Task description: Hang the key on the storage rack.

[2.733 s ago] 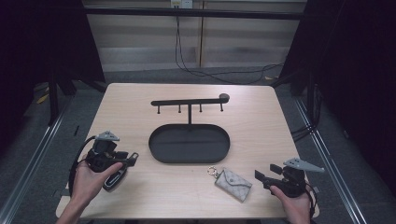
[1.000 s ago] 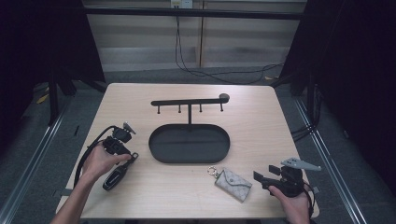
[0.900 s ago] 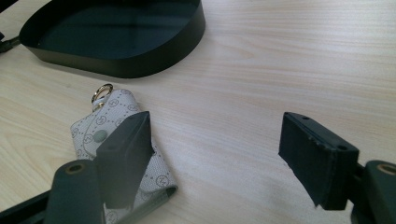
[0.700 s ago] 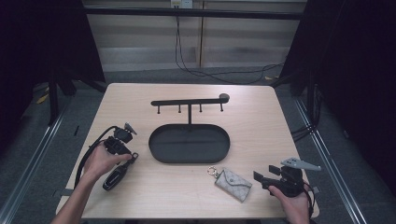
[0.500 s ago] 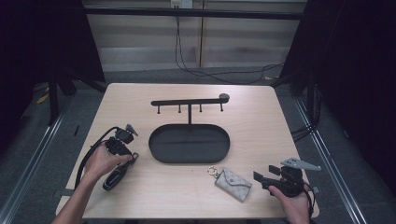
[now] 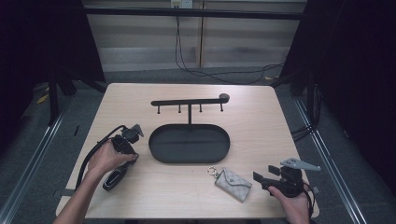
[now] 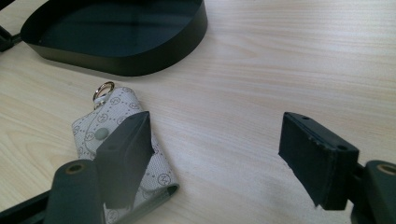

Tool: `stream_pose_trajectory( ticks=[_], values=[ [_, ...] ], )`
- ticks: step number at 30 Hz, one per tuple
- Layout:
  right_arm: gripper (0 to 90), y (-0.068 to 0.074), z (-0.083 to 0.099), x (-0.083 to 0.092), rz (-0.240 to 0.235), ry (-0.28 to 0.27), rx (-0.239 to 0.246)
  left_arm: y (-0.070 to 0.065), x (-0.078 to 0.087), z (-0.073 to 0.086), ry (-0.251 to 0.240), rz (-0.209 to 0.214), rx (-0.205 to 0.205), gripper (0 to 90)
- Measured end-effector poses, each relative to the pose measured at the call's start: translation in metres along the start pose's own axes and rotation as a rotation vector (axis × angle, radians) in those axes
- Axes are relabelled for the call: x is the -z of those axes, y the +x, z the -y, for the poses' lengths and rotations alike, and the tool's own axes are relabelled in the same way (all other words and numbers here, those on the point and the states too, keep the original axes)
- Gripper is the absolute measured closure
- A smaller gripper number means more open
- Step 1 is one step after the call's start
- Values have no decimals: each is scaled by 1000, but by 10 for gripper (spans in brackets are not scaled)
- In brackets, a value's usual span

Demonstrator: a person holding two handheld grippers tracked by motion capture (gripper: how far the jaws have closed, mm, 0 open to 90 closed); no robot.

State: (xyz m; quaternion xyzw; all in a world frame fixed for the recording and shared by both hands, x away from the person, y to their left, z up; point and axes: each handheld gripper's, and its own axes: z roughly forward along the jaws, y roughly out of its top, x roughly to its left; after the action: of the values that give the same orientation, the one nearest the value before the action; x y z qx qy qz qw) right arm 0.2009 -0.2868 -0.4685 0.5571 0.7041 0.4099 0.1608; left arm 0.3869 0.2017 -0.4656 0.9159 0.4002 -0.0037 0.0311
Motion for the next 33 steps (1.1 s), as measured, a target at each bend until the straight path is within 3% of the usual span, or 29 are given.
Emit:
stream_pose_trajectory(
  ticks=[11, 15, 16, 20, 22, 27, 33],
  values=[
    [253, 0, 0, -1, -6, 7, 3, 1, 0, -2, 11, 4, -6, 708],
    [254, -1, 0, -1, -4, 7, -3, 3, 0, 2, -21, 15, 14, 709],
    [253, 0, 0, -2, -1, 9, -5, 5, 1, 2, -19, 23, -2, 709],
    [254, 0, 0, -1, -1, 5, -3, 11, 1, 5, -42, 66, 12, 709],
    [254, 0, 0, -1, -1, 5, -6, 13, 2, 6, -50, 62, 26, 708],
    [254, -1, 0, -2, 1, 5, -6, 16, 12, 11, -85, 85, 46, 708],
    [258, 0, 0, -2, -1, 5, -8, 17, 27, 15, -119, 95, 38, 708]
  ],
)
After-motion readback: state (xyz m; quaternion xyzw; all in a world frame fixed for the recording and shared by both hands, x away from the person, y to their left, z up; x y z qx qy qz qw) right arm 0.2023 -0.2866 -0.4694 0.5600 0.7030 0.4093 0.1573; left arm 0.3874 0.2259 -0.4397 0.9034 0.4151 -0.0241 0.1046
